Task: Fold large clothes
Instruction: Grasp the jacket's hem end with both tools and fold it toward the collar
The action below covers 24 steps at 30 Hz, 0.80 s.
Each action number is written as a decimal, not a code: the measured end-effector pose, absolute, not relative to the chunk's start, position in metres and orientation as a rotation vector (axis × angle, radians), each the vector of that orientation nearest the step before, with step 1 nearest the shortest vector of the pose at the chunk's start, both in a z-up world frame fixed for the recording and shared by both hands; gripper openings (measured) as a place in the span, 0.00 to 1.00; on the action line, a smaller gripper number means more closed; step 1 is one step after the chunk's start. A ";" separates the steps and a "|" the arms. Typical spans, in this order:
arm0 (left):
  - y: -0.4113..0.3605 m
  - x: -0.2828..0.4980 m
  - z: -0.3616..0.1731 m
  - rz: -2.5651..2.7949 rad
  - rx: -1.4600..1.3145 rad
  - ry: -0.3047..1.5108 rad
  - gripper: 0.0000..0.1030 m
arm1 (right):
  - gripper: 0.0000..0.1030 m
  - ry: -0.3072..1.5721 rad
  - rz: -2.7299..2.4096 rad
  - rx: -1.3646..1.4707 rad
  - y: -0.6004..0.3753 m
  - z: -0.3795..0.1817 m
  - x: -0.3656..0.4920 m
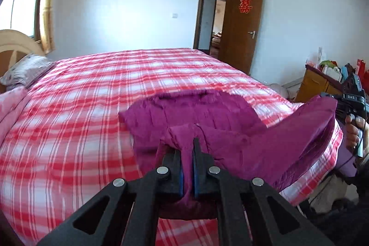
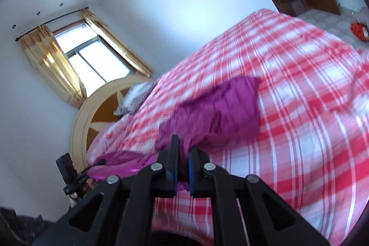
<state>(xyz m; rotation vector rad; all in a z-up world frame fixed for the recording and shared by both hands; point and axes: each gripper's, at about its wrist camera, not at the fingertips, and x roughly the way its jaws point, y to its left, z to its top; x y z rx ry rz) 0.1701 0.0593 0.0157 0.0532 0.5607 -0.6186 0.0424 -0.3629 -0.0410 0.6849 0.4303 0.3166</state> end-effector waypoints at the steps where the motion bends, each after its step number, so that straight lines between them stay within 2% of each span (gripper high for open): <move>1: 0.056 0.184 0.017 -0.627 0.058 0.562 0.05 | 0.09 0.422 0.316 0.687 -0.367 -0.035 0.054; 4: 0.040 0.251 0.018 -0.587 0.069 0.581 0.06 | 0.09 0.411 0.292 0.676 -0.377 -0.020 0.096; 5: 0.035 0.267 0.016 -0.573 0.079 0.586 0.09 | 0.09 0.411 0.279 0.685 -0.384 -0.017 0.117; 10: 0.006 0.361 -0.026 -0.466 0.105 0.666 0.09 | 0.09 0.460 0.186 0.723 -0.406 -0.026 0.200; 15: -0.016 0.401 -0.063 -0.396 0.187 0.754 0.11 | 0.09 0.569 0.111 0.757 -0.421 -0.067 0.266; 18: -0.007 0.411 -0.072 -0.397 0.128 0.791 0.15 | 0.09 0.622 0.098 0.782 -0.429 -0.089 0.290; 21: 0.012 0.408 -0.072 -0.409 0.080 0.772 0.40 | 0.09 0.658 0.098 0.782 -0.432 -0.101 0.301; 22: 0.019 0.407 -0.070 -0.373 0.077 0.746 0.64 | 0.09 0.668 0.096 0.778 -0.433 -0.103 0.304; 23: 0.032 0.406 -0.067 -0.317 0.074 0.706 0.80 | 0.09 0.683 0.092 0.769 -0.434 -0.106 0.307; 24: 0.040 0.406 -0.064 -0.289 0.065 0.679 0.81 | 0.09 0.695 0.086 0.761 -0.435 -0.108 0.312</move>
